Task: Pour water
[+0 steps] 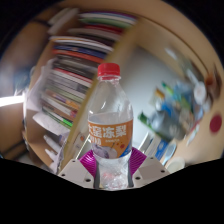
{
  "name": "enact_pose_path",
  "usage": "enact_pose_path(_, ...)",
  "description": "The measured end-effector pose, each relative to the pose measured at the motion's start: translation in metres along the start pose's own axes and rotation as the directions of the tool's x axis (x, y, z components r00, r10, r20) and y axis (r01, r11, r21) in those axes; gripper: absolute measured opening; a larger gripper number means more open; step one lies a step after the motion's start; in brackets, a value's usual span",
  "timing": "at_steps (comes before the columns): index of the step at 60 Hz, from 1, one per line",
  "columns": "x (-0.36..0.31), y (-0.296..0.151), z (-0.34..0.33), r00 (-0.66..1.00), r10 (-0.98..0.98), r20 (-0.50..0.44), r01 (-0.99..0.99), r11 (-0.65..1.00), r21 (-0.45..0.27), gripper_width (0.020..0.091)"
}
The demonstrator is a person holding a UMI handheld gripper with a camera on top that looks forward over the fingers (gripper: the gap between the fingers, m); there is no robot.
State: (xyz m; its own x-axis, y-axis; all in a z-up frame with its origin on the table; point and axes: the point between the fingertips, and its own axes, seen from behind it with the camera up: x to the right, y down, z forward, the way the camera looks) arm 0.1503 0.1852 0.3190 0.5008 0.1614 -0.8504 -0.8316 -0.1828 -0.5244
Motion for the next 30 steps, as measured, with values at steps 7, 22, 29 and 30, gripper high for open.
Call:
enact_pose_path(7, -0.001, -0.120, -0.024, 0.879, -0.467, -0.094, 0.476, 0.864, 0.166, 0.0389)
enact_pose_path(22, 0.173, -0.204, -0.037, 0.517, -0.751, -0.410, 0.827, 0.561, 0.015, 0.0403)
enact_pose_path(29, 0.286, -0.158, -0.029, 0.454, -0.785, -0.423, 0.808, 0.562, -0.177, 0.0416)
enact_pose_path(30, 0.298, -0.150, -0.028, 0.452, -0.787, -0.420, 0.800, 0.566, -0.200, 0.0417)
